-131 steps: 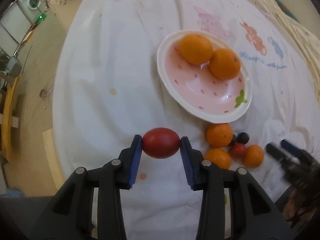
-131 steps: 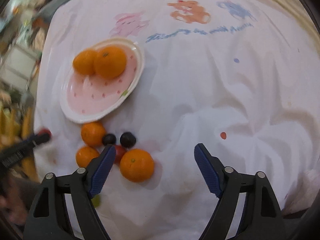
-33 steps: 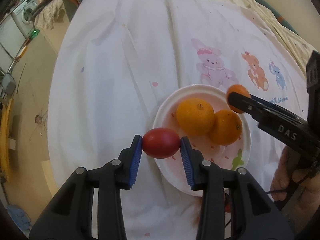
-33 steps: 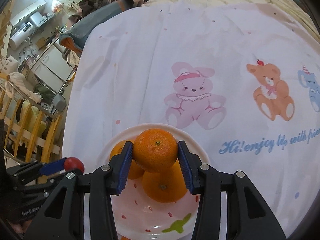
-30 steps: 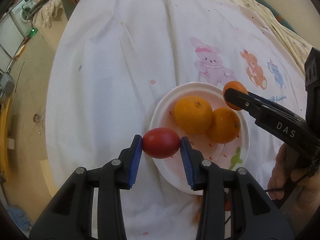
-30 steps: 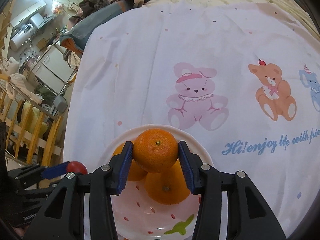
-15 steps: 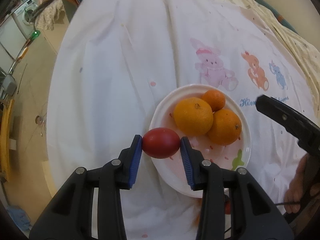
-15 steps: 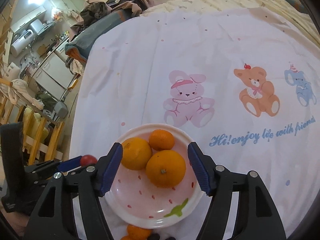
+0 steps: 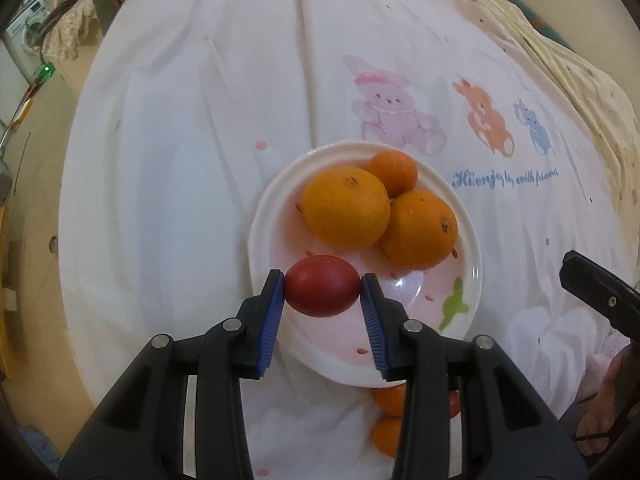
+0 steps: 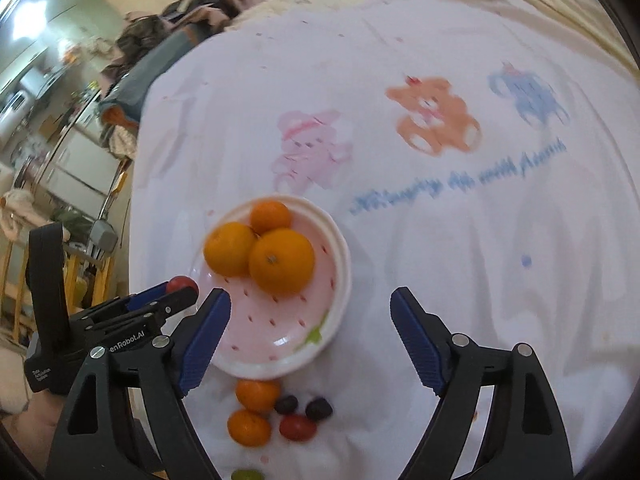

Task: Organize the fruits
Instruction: 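Lower the red tomato onto the plate and open the left gripper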

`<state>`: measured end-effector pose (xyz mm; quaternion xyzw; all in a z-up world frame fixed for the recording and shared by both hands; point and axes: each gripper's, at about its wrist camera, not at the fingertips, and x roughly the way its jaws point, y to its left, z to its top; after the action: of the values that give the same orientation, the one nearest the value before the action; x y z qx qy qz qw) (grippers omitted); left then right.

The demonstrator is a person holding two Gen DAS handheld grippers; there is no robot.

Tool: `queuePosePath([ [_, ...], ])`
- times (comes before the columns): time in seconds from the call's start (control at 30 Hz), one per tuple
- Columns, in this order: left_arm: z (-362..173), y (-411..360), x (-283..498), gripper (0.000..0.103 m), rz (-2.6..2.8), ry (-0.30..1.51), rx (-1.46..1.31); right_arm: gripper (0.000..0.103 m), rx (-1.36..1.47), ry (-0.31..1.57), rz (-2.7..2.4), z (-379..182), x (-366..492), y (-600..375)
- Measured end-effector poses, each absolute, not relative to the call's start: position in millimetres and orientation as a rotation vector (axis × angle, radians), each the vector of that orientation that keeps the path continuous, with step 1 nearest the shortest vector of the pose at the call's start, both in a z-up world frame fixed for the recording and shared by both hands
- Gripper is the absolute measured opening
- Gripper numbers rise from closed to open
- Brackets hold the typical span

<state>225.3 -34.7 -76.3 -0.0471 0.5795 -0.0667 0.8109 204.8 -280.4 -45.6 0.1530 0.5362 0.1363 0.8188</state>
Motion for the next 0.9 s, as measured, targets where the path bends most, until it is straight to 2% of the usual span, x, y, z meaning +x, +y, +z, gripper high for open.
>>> queuePosePath([
  [0.6, -108, -64, 220, 0.037, -0.213, 1.319, -0.017, 0.085, 0.331, 1.153, 0.249, -61, 208, -301],
  [0.73, -101, -61, 218, 0.065, -0.202, 1.276, -0.010, 0.085, 0.331, 1.159, 0.262, -60, 208, -298],
  [0.8, -97, -61, 218, 0.073, -0.200, 1.265, -0.010, 0.085, 0.321, 1.160, 0.267, -60, 208, -295],
  [0.9, -92, -59, 219, 0.074, -0.205, 1.251, -0.019, 0.085, 0.312, 1.162, 0.265, -60, 207, -294],
])
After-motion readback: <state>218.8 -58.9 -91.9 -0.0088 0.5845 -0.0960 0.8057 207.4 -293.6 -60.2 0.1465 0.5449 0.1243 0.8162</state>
